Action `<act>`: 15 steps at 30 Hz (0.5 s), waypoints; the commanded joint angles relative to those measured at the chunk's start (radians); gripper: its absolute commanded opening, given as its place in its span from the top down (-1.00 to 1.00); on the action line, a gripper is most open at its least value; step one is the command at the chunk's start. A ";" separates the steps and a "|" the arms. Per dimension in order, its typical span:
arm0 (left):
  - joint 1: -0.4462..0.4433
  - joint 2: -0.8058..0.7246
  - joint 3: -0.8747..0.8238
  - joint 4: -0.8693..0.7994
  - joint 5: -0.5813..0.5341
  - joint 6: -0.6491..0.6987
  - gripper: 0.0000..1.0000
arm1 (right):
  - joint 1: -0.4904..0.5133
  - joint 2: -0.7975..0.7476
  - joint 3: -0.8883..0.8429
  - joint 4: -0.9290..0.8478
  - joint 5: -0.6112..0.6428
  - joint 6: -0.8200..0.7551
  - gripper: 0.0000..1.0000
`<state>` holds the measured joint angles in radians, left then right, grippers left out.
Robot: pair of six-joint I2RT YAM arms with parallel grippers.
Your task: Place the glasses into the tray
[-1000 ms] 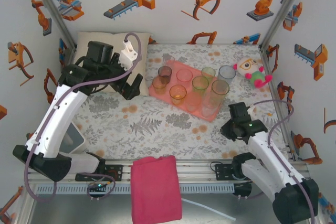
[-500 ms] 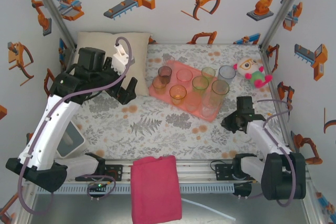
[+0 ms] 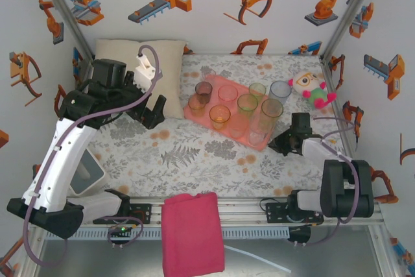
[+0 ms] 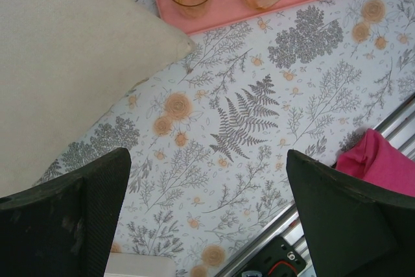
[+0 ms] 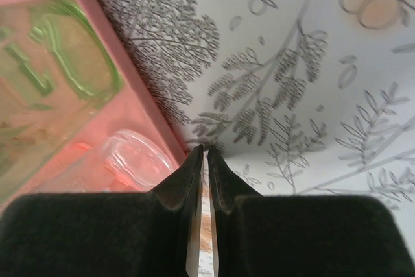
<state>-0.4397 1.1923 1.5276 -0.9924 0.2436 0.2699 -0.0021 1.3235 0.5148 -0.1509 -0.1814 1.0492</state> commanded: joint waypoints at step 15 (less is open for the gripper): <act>0.026 -0.012 -0.024 -0.010 0.007 -0.012 -0.94 | -0.011 0.154 0.043 0.172 -0.062 0.038 0.73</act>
<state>-0.4232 1.1923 1.5154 -0.9936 0.2440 0.2699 -0.0174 1.4418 0.5526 0.0010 -0.2325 1.0737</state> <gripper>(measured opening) 0.972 0.132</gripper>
